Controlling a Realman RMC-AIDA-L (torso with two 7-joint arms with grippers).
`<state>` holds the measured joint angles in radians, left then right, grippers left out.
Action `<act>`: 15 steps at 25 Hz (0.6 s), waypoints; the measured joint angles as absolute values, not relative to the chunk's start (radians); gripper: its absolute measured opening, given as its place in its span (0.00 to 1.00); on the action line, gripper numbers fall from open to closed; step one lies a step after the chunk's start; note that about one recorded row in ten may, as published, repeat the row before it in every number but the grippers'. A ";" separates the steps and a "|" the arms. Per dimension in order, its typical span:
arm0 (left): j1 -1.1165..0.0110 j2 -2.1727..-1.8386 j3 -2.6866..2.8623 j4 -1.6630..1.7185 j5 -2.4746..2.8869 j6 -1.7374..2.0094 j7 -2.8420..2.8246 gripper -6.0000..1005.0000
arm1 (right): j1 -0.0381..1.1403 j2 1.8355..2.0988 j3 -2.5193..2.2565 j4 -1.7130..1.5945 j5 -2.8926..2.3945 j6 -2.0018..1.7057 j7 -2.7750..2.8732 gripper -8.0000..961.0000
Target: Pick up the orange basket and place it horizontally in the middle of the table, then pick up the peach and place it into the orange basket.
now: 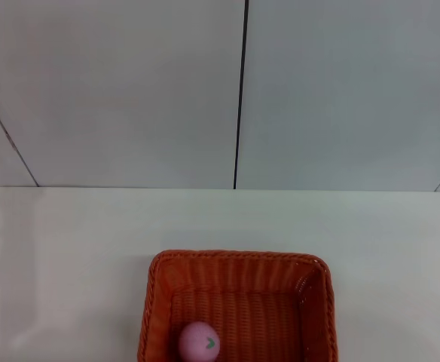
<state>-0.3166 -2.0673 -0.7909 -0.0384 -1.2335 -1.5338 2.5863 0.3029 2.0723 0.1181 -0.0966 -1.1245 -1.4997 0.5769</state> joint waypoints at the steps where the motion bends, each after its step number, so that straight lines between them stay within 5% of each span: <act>1: -0.317 -2.067 -0.791 -0.038 -1.233 -1.534 2.586 0.01 | 0.303 2.072 0.118 -0.097 -1.124 -1.500 0.577 0.01; 15: -0.317 -2.067 -0.791 -0.038 -1.233 -1.534 2.586 0.01 | 0.303 2.072 0.118 -0.097 -1.124 -1.500 0.577 0.01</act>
